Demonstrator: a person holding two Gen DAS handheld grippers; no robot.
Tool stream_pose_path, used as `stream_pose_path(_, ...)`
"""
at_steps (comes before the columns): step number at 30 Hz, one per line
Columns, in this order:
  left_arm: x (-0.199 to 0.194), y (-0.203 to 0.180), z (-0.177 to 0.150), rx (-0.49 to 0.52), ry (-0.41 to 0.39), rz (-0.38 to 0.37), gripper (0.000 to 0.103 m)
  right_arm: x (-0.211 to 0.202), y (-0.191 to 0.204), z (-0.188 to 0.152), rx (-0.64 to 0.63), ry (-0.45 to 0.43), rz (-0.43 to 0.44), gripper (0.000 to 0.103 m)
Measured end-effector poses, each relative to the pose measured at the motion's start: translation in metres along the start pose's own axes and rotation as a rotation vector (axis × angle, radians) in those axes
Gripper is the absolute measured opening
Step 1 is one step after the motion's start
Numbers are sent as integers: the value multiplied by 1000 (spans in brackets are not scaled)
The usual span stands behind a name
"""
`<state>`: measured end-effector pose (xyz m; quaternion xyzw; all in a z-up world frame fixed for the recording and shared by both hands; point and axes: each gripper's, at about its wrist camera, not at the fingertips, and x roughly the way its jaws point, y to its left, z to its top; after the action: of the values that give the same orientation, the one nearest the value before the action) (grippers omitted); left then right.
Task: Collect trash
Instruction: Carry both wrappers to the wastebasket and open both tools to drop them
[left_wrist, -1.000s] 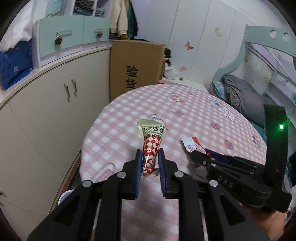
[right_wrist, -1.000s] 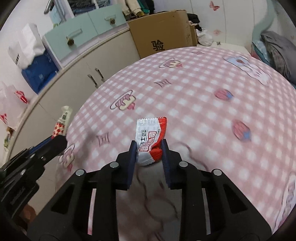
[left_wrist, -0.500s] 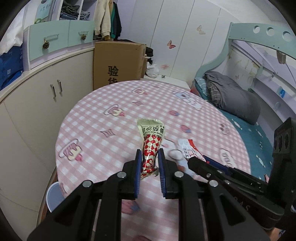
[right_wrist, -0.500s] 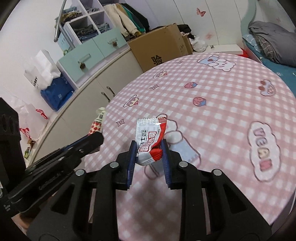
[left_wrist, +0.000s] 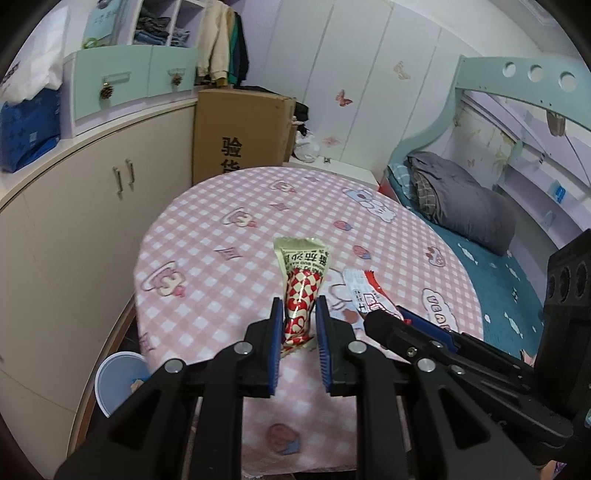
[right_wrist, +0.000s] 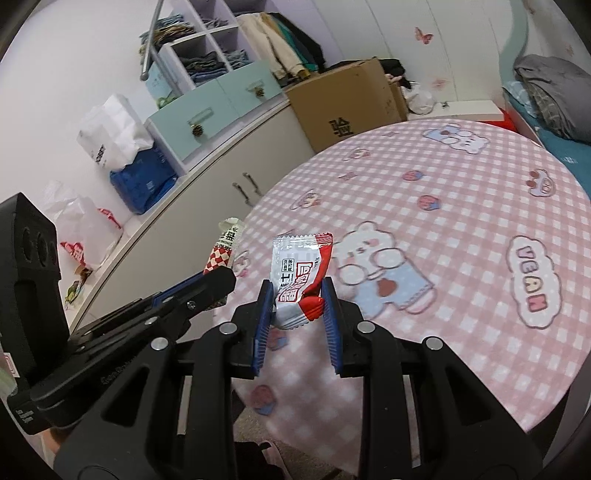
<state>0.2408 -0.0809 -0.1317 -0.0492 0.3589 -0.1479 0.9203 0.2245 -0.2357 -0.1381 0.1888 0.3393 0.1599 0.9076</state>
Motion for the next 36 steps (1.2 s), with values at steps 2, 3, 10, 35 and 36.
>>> stream_pose_path(2, -5, 12, -2, -12, -4, 7, 17, 4, 11, -1, -16, 7, 10, 26)
stream_pose_path(3, -8, 19, -3, -18, -6, 14, 17, 7, 17, -2, -24, 11, 16, 26)
stream_pose_path(10, -26, 95, -14, -105, -14, 79, 17, 43, 75, -13, -105, 76, 77, 26)
stream_pose_path(35, 15, 348, -88, -437, 132, 292, 20, 256, 214, -84, -332, 328, 113, 26)
stream_pose_path(36, 18, 351, -87, -442, 128, 297, 22, 258, 212, -84, -334, 322, 106, 26)
